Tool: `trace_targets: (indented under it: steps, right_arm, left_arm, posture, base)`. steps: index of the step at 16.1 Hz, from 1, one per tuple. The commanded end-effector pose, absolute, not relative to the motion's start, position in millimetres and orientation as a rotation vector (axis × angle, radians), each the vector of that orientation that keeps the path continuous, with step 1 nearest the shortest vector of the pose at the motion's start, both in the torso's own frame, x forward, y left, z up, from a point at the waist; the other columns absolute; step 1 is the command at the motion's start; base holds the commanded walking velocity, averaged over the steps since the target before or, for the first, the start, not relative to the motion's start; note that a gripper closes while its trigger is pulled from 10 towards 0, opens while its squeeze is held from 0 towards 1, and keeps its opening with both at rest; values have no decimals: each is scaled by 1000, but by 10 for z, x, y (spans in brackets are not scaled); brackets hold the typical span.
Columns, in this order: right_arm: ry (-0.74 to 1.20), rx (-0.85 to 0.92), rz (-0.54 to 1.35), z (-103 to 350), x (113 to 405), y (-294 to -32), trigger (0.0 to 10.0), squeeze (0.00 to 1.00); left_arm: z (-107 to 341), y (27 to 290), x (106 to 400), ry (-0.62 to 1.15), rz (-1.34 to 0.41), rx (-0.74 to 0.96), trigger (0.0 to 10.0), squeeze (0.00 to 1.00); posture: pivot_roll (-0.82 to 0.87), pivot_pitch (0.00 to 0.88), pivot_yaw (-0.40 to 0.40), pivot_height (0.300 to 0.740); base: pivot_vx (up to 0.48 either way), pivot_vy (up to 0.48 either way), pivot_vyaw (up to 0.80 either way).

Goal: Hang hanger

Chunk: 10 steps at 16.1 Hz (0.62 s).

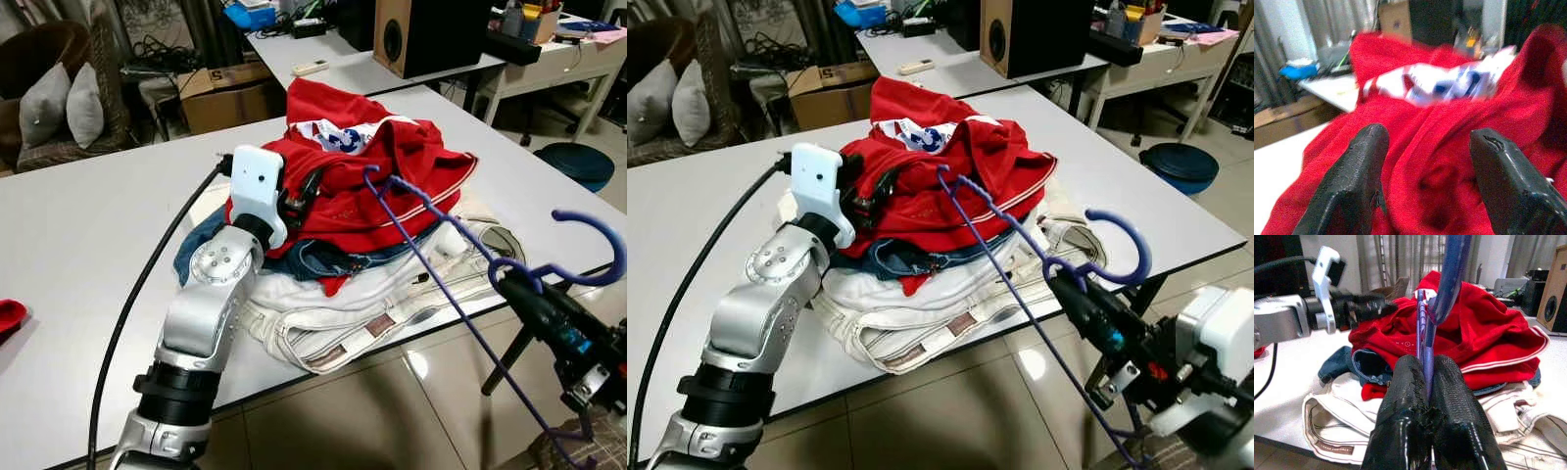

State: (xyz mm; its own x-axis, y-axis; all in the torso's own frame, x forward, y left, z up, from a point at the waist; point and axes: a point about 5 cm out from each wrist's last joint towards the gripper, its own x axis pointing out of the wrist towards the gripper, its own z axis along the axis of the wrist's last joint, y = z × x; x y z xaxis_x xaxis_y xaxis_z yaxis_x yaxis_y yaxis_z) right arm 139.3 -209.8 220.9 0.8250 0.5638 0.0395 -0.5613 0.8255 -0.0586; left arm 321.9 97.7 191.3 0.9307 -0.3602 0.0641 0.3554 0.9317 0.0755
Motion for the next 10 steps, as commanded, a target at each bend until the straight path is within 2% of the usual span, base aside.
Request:
trace_targets:
  steps: [1, 5, 6, 7, 10]
  right_arm:
    - [-44, -35, 616, 2196, 1410, -2080, 10000, 0]
    - [-37, -41, 625, 2189, 1422, -2087, 10000, 0]
    - [-33, -42, 625, 2184, 1425, -2092, 10000, 0]
    - [-26, -47, 625, 2176, 1431, -2098, 10000, 0]
    - [-16, -55, 628, 2161, 1440, -2104, 10000, 0]
  left_arm:
    - [1822, 1037, 3259, -12, -333, 113, 10000, 0]
    - [1749, 1060, 3250, 41, -340, 172, 10000, 0]
    - [1741, 1046, 3235, 49, -361, 174, 7686, 0]
    - [1723, 1037, 3225, 59, -375, 185, 0, 0]
    - [1713, 1054, 3223, 74, -359, 199, 0, 0]
  posture:
    - [-102, 3, 99, 740]
    - [-103, 3, 97, 740]
    - [-103, 3, 95, 740]
    - [-102, 4, 92, 740]
    - [-100, 5, 90, 740]
  base:
    - [0, 0, 0]
    - [0, 0, 0]
    - [0, 0, 0]
    - [0, 0, 0]
    - [0, 0, 0]
